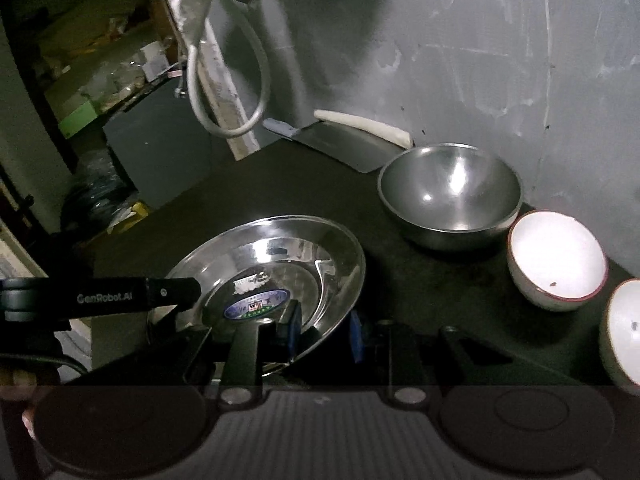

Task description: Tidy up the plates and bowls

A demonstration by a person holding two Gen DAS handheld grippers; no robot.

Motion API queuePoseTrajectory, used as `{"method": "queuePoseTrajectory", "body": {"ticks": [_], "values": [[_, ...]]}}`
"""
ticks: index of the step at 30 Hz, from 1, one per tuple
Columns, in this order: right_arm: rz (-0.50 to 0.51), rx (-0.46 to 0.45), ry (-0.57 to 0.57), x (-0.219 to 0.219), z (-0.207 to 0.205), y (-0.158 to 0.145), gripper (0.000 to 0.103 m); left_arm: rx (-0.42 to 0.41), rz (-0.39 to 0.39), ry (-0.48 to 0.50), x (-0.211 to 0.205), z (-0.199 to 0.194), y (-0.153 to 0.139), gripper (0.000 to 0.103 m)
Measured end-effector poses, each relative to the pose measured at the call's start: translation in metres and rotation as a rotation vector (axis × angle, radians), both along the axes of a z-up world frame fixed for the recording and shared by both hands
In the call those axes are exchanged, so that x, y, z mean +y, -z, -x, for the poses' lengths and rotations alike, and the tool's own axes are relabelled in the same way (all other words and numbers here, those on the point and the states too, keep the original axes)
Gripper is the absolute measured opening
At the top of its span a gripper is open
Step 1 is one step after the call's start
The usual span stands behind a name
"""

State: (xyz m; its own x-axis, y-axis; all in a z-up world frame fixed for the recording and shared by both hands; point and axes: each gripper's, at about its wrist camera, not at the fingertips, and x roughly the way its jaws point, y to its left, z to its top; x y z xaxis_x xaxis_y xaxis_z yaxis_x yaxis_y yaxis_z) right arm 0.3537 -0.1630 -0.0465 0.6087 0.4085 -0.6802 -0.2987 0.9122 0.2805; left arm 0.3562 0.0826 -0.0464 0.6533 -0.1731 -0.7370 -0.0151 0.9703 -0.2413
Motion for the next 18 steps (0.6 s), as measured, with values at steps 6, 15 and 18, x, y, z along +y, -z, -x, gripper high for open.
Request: {"method": "queuePoseTrajectory", "body": {"ticks": [6, 15, 18], "values": [[-0.003, -0.038, -0.029, -0.014, 0.020, -0.019, 0.028, -0.030, -0.003, -0.018, -0.012, 0.028, -0.019, 0.021], [-0.022, -0.056, -0.065, -0.026, 0.051, -0.030, 0.028, -0.042, -0.023, -0.049, -0.024, 0.067, -0.031, 0.022], [-0.024, -0.053, -0.081, -0.027, 0.061, -0.030, 0.028, -0.036, -0.027, -0.065, -0.026, 0.080, -0.031, 0.022]]}}
